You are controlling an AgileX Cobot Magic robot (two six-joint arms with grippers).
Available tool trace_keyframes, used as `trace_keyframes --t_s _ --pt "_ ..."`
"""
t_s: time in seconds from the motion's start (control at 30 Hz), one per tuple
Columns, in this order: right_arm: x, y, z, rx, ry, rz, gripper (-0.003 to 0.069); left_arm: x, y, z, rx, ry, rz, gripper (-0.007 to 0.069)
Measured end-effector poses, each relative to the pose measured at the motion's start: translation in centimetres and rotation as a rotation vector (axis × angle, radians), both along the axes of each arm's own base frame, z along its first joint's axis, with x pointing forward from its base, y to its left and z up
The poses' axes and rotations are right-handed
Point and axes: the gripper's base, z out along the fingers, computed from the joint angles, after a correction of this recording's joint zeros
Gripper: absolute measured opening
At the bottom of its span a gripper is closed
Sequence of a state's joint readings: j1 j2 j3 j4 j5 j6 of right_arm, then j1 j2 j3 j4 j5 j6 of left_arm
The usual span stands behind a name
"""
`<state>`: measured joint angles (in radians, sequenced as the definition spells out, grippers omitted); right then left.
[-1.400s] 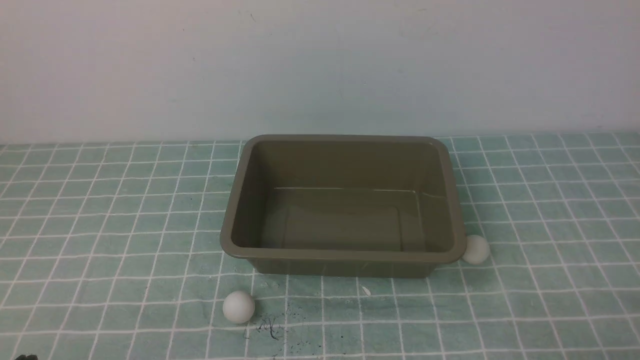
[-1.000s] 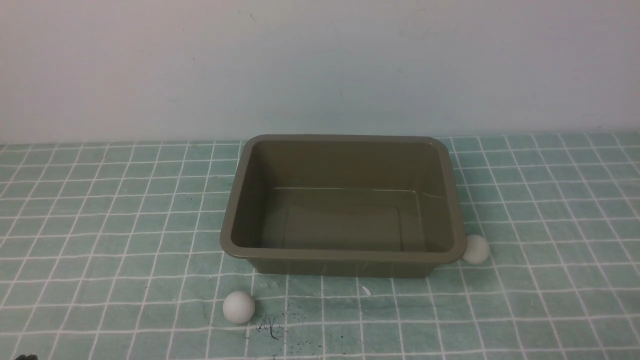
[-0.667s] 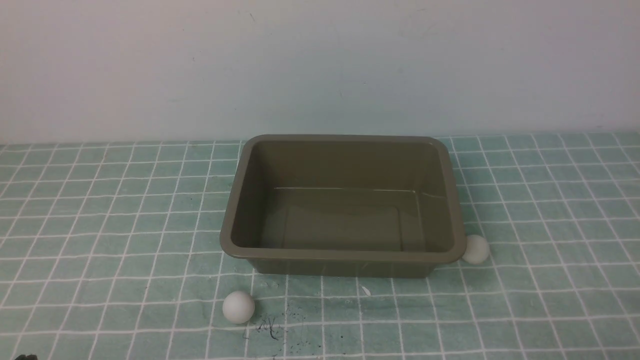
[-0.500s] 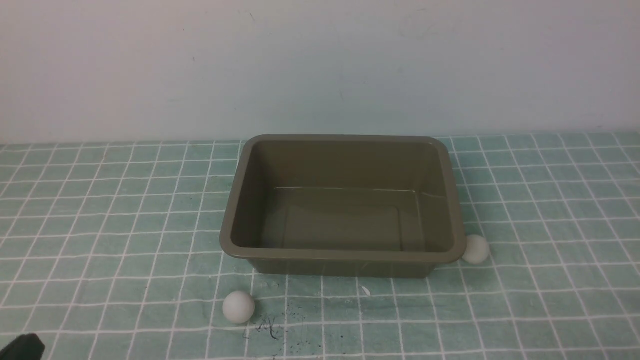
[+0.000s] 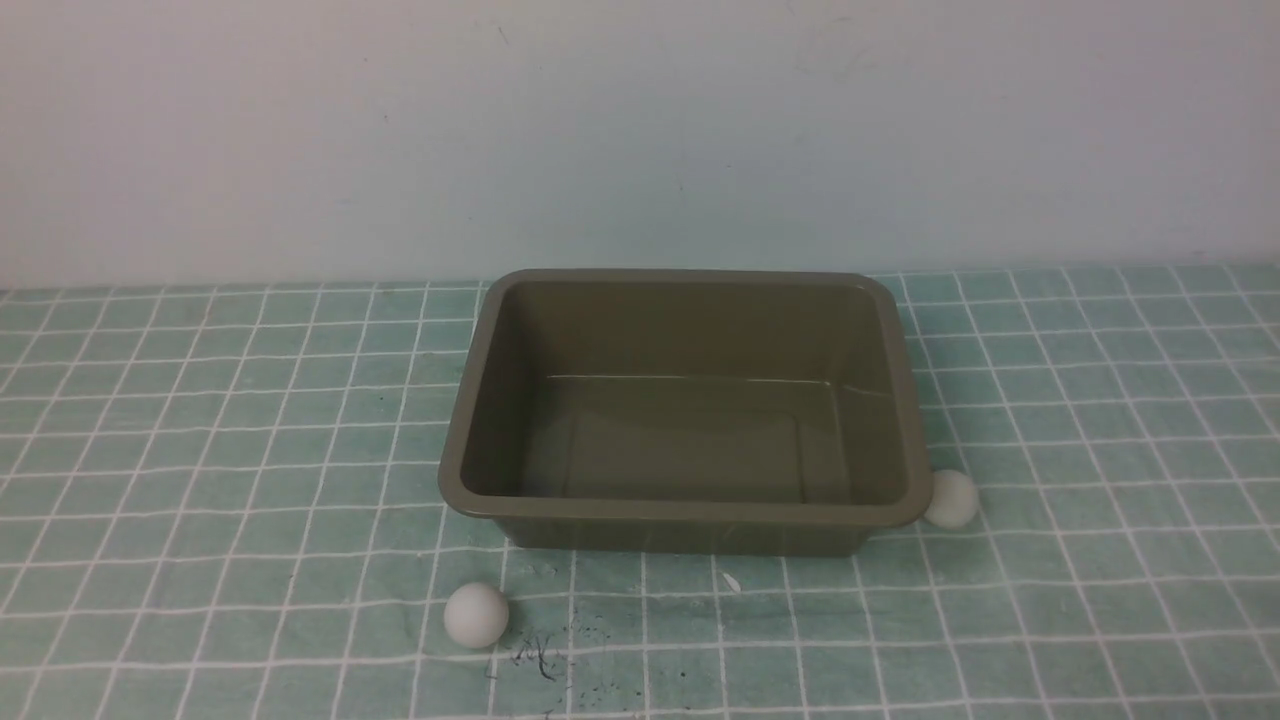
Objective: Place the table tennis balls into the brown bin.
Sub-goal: 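Reach for and grasp a ping pong ball on the table beside the basket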
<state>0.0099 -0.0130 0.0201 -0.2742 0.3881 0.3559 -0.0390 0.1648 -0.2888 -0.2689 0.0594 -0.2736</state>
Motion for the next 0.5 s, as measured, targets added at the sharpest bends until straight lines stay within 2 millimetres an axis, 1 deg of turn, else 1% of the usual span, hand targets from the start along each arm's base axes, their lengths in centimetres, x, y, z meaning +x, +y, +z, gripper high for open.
trace_keyframes --t_s 0.07,0.1,0.13,0.17,0.2,0.23,0.27,0.3,0.33,0.37,0.4,0.43,0.47,0.5 --pt "0.0 0.0 0.0 0.0 -0.001 0.0 -0.0015 2.4 -0.6 1.7 0.083 0.283 -0.054 -0.0005" --pt "0.0 0.0 0.0 0.0 -0.001 0.0 -0.0015 3.0 -0.8 2.4 0.108 0.369 -0.077 -0.0005" --pt "0.0 0.0 0.0 0.001 -0.004 0.001 -0.0015 4.1 -0.9 3.0 0.138 0.454 -0.096 -0.0005" --pt "0.0 0.1 0.1 0.019 -0.014 0.005 -0.0015 5.5 -1.2 3.2 0.179 0.587 -0.133 -0.0005" --pt "0.1 0.2 0.2 0.05 -0.04 0.013 -0.0015 7.1 -1.5 3.0 0.228 0.754 -0.186 -0.0005" --pt "0.2 0.3 0.4 0.096 -0.071 0.021 -0.0015 8.6 -1.6 2.4 0.259 0.861 -0.222 -0.0005" --pt "0.2 0.3 0.4 0.103 -0.071 0.021 -0.0015 8.5 -1.7 2.6 0.258 0.866 -0.227 -0.0005" --pt "0.2 0.5 0.8 0.176 -0.124 0.031 -0.0015 10.8 -2.0 1.4 0.285 1.024 -0.294 -0.0005" --pt "0.2 0.7 1.6 0.279 -0.211 0.048 -0.0015 12.5 -2.3 0.0 0.291 1.117 -0.343 -0.0005" --pt "0.2 0.7 1.7 0.287 -0.222 0.05 -0.0015 12.7 -2.3 -0.3 0.296 1.134 -0.35 -0.0005" --pt "0.2 0.8 2.4 0.374 -0.3 0.064 -0.0015 14.5 -2.7 -2.4 0.297 1.231 -0.418 -0.0005" --pt "0.2 0.8 2.6 0.396 -0.316 0.066 -0.0015 15.1 -2.8 -3.2 0.298 1.264 -0.437 -0.0005" --pt "0.1 0.8 3.0 0.432 -0.362 0.075 -0.0015 16.0 -3.3 -4.7 0.316 1.31 -0.488 -0.0005" --pt "0.1 0.8 3.2 0.429 -0.383 0.08 -0.0015 16.7 -3.7 -5.7 0.334 1.339 -0.519 -0.0005"
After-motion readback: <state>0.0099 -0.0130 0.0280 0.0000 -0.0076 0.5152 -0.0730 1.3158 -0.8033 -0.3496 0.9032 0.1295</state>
